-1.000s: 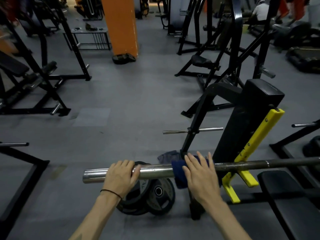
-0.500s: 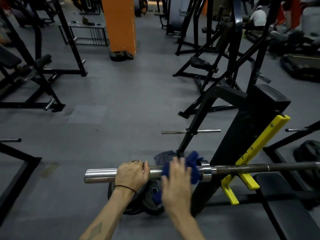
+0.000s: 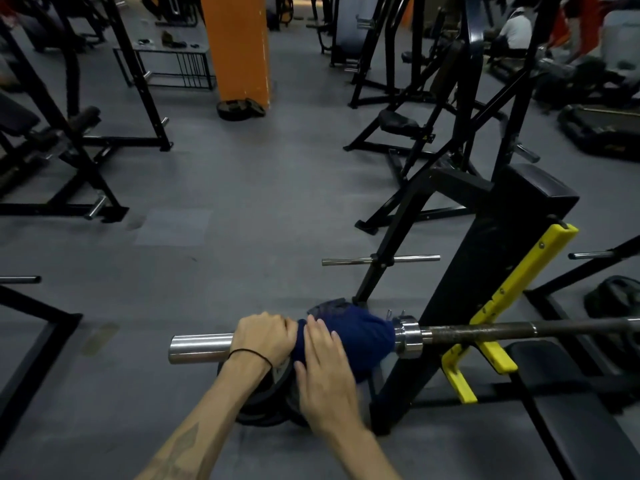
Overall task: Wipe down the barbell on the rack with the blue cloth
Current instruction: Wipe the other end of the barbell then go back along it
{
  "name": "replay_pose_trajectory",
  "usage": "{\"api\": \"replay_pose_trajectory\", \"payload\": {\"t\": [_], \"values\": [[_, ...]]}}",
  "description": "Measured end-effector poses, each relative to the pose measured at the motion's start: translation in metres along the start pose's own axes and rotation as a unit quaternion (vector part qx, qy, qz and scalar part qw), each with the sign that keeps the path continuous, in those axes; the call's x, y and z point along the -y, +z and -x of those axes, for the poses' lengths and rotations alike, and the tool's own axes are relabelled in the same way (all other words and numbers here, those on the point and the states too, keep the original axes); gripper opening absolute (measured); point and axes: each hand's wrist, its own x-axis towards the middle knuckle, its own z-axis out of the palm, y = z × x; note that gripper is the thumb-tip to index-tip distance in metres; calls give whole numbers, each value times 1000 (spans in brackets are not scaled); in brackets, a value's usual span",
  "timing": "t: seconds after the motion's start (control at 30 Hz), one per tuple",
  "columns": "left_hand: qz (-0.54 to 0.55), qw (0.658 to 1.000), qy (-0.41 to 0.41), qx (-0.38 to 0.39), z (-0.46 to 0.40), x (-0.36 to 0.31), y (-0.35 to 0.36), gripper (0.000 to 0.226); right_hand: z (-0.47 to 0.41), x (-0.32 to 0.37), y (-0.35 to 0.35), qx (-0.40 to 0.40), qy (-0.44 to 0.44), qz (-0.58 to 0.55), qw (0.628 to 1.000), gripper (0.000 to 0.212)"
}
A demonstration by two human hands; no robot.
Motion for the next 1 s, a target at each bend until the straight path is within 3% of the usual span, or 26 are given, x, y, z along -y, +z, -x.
{"api": "replay_pose_trajectory", "payload": {"t": [0.03,0.1,0.17,0.23,0.3,0.37,0.4,0.47,0.5,0.53,0.63,0.7,0.8,0.9,1.0], "values": [[-2,1000,13,19,0,1,-4,33,-1,-11,-4,13,-19,17,1000,60],[20,998,-3,66,-5,6,-6,28,-2,-42,-22,15,8,54,998,55],[54,991,-25,119,-14,10,-9,31,-3,-62,-33,-33,99,48,993,52],[77,982,-28,171,-22,11,-11,33,-8,-38,-22,-69,192,-11,979,51],[94,974,-37,201,-26,12,-13,37,-6,-2,0,-52,144,-39,987,54],[110,983,-49,137,-19,11,-13,38,3,-3,3,-2,20,-13,1000,60],[119,989,-57,60,-13,11,-14,39,2,-21,-5,6,-2,2,1000,60],[116,990,-50,-66,8,13,-5,36,-2,-58,-24,-13,32,24,999,55],[96,982,-37,-161,20,11,8,31,-2,-68,-29,-29,79,13,996,54],[94,974,-27,-204,30,8,19,25,-3,-69,-30,-47,124,-4,991,54],[110,965,-55,-230,41,-2,35,27,-4,-17,-3,-85,178,-56,979,57],[117,963,-73,-233,35,-4,33,30,5,12,13,-44,79,-71,993,64],[111,962,-66,-241,25,0,24,34,-2,-25,-1,-2,-44,2,999,61],[119,966,-78,-217,20,4,14,41,-3,-65,-25,-49,70,16,996,54],[120,974,-92,-168,16,3,6,46,-7,-22,-8,-78,180,-49,979,59]]}}
